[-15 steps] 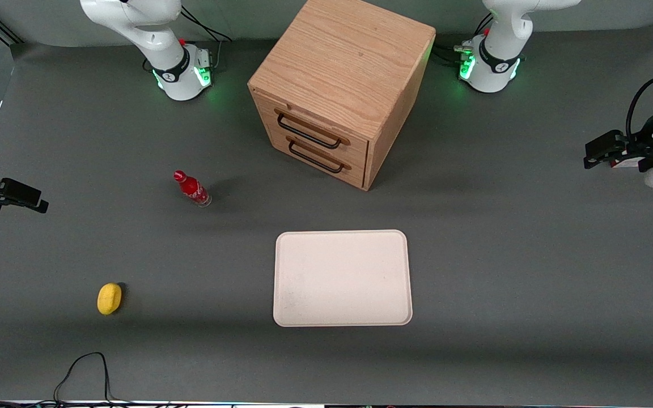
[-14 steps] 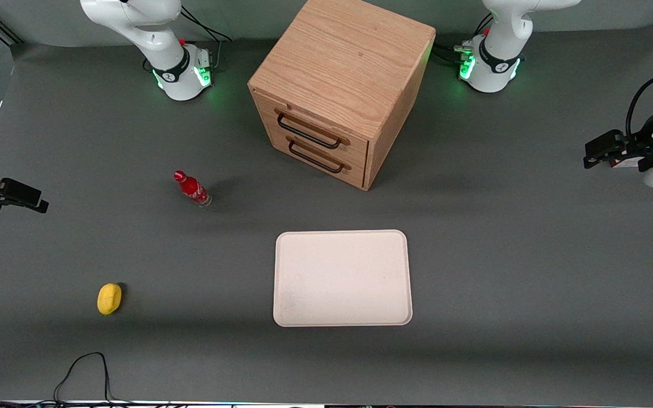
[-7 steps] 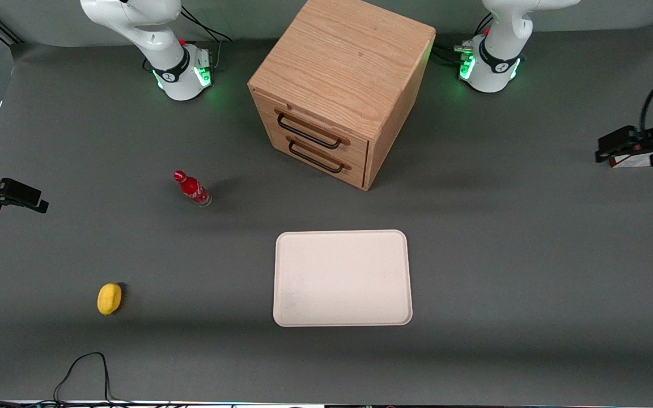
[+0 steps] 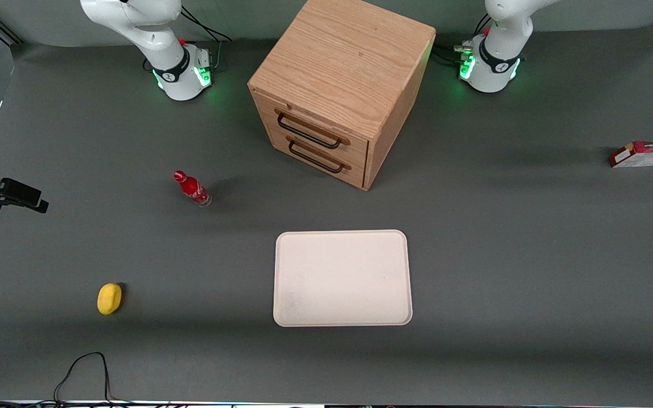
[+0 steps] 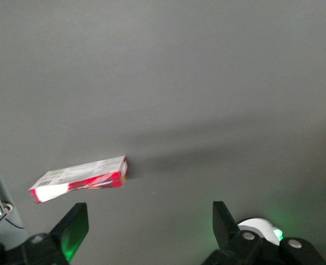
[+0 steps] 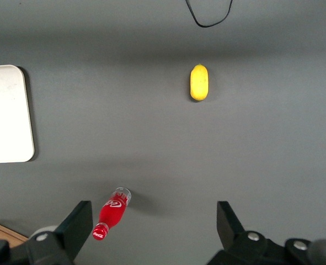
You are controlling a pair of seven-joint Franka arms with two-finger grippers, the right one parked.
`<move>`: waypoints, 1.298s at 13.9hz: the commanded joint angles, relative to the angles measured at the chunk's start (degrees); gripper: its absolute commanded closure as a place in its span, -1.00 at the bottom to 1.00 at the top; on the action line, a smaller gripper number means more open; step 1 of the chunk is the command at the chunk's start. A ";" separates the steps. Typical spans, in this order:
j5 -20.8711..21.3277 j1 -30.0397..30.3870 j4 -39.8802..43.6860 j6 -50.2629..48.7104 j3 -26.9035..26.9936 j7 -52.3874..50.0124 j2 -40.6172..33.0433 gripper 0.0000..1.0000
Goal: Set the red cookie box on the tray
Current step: 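Move the left gripper toward the red tartan cookie box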
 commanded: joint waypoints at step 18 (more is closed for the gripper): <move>1.46 23.34 -20.74 12.18 -0.80 -36.49 -9.15 -1.00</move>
